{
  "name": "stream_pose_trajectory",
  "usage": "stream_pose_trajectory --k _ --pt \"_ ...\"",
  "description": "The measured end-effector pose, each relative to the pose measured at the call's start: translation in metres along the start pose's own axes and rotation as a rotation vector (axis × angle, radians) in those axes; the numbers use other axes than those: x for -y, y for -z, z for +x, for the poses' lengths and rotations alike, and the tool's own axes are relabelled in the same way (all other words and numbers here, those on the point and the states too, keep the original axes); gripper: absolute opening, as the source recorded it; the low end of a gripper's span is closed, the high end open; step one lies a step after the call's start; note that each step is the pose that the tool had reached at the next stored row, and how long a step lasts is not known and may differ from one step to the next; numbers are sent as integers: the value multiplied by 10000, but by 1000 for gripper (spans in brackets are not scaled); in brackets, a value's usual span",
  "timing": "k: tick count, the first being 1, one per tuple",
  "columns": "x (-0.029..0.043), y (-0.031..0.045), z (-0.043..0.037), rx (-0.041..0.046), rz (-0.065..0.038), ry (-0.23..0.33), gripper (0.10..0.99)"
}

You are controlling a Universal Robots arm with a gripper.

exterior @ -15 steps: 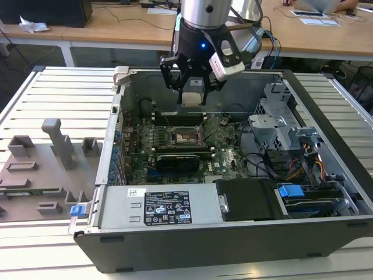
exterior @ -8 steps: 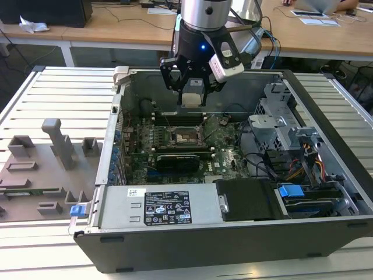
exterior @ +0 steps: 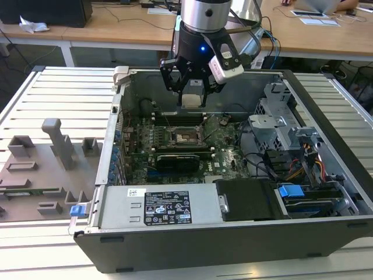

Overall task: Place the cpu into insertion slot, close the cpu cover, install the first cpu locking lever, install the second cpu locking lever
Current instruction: 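Place the cpu into insertion slot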

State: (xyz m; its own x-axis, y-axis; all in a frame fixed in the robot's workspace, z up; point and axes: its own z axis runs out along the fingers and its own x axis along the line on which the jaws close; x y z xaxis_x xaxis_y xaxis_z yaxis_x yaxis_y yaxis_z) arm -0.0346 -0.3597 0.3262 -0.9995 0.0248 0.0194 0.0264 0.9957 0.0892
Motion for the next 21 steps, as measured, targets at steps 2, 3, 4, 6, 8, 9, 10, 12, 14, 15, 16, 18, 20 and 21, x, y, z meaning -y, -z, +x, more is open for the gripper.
stream_pose_trajectory --k 2,3,4,6,8,9,10,12,14,15,16,18,20,21 --pt "0 -6 0 0 0 0 545" --pt "1 -9 0 0 0 0 545" --pt "1 -12 0 0 0 0 545" --pt "2 -20 -1 0 0 0 545" --pt "3 -33 -1 0 -1 0 545" --pt "4 -39 -1 -1 1 0 545" --pt "4 -42 -1 -1 0 0 545" --pt "4 -48 -1 0 0 0 545" --pt "5 -51 -1 0 0 0 545" --pt "5 -54 -1 0 0 0 545" --pt "5 -57 -1 0 0 0 545" --pt "6 -64 -1 0 -2 0 545" --pt "6 -74 -2 0 -1 0 545" --pt "7 -80 -2 0 -1 0 545"
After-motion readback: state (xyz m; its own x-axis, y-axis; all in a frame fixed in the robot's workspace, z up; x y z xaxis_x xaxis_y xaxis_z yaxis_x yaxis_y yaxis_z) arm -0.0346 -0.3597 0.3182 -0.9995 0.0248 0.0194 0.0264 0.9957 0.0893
